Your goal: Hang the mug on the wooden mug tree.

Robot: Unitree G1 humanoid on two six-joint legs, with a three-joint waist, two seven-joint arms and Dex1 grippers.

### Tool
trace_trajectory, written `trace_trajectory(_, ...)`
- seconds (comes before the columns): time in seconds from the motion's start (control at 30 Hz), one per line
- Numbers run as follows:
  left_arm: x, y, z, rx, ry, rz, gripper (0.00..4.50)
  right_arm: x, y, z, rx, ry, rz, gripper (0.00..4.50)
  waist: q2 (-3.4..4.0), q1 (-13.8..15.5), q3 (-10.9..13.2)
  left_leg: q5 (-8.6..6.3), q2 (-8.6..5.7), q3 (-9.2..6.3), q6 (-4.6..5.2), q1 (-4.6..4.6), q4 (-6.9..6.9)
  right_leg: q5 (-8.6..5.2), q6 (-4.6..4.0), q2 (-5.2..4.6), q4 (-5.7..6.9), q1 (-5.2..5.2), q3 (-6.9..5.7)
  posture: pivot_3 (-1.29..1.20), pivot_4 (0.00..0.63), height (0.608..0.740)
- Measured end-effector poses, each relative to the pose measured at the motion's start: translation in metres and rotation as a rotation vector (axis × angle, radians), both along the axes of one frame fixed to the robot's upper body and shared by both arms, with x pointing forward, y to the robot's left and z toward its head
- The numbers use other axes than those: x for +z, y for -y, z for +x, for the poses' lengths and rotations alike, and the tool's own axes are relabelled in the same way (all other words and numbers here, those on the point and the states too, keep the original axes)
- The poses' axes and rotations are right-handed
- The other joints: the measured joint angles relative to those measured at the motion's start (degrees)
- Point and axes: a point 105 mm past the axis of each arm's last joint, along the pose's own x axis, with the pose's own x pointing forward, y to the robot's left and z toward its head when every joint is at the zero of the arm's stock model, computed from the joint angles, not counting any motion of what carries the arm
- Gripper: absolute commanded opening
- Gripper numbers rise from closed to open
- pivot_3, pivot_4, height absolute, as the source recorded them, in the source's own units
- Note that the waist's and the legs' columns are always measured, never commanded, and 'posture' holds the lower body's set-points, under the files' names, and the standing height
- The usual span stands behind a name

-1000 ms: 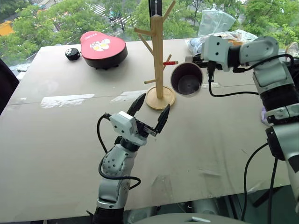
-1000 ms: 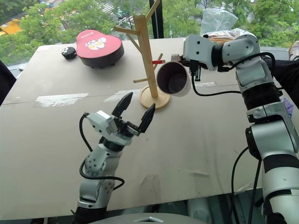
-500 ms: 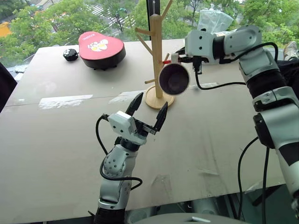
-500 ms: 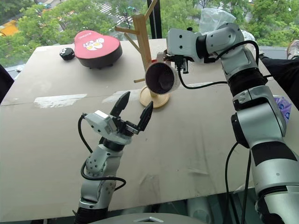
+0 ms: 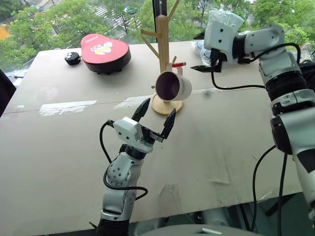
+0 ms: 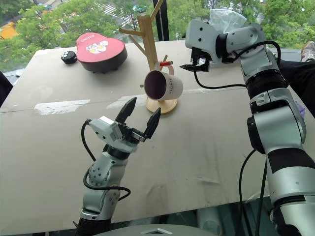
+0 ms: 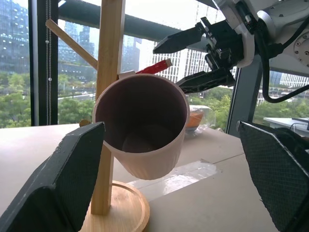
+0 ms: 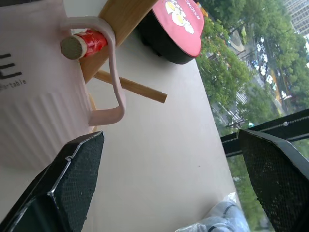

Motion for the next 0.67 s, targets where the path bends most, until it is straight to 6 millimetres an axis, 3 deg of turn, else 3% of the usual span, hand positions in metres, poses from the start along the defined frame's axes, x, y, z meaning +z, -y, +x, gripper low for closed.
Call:
trace_trajectory(0.07, -0.018, -0.011, -0.002, 0.016, -0.081, 0.058, 4.5, -0.036, 0.019, -0.007, -0.014, -0.158, 0.106, 4.48, 0.0, 0.06, -0.01, 0.0, 0.0, 0.0, 0.0, -0.03, 0.11, 0.0, 0.0, -0.01, 0.0, 0.02, 0.0, 0.0, 0.15, 0.74)
trace_trajectory(0.13, -0.039, -0.021, -0.007, 0.031, -0.176, 0.113, 4.5, -0.084, 0.035, -0.025, -0.036, -0.34, 0.228, 4.48, 0.04, 0.24, 0.0, 0.0, -0.01, -0.05, 0.0, -0.1, 0.11, 0.0, 0.0, -0.03, 0.0, -0.03, -0.02, 0.0, 0.15, 0.74)
trace_trajectory(0.17, -0.04, -0.022, -0.007, 0.032, -0.179, 0.115, 4.5, -0.086, 0.036, -0.026, -0.037, -0.346, 0.231, 4.48, 0.07, 0.22, 0.02, 0.0, -0.02, -0.05, 0.01, -0.11, 0.1, 0.0, 0.0, -0.04, 0.0, -0.04, -0.03, 0.0, 0.15, 0.74)
trace_trajectory(0.2, -0.048, -0.027, -0.009, 0.042, -0.22, 0.127, 4.5, -0.11, 0.041, -0.038, -0.057, -0.441, 0.267, 4.48, 0.17, 0.17, 0.08, 0.0, -0.04, -0.02, 0.01, -0.14, 0.1, 0.0, 0.01, -0.05, 0.03, -0.1, 0.02, 0.0, 0.15, 0.74)
trace_trajectory(0.37, -0.082, -0.042, -0.031, -0.001, -0.396, 0.219, 4.5, -0.167, 0.057, -0.102, -0.157, -0.524, 0.439, 4.48, 0.11, 0.55, -0.34, -0.01, 0.04, -0.15, -0.01, 0.04, -0.05, 0.03, -0.06, 0.03, 0.02, 0.02, -0.07, 0.0, 0.15, 0.74)
trace_trajectory(0.43, -0.099, -0.05, -0.04, -0.012, -0.487, 0.263, 4.5, -0.208, 0.055, -0.129, -0.27, -0.603, 0.537, 4.48, 0.24, 0.99, -0.27, -0.01, 0.02, 0.0, 0.0, 0.08, -0.01, 0.04, -0.04, 0.04, 0.09, 0.02, 0.05, 0.0, 0.15, 0.74)
trace_trajectory(0.67, -0.109, -0.061, -0.054, -0.072, -0.554, 0.338, 4.5, -0.221, 0.05, -0.165, -0.444, -0.533, 0.691, 4.48, 0.34, 1.25, -0.41, -0.03, 0.0, 0.15, 0.02, 1.13, -0.19, 0.11, 0.05, 0.26, 0.01, 0.89, 0.19, 0.0, 0.15, 0.74)
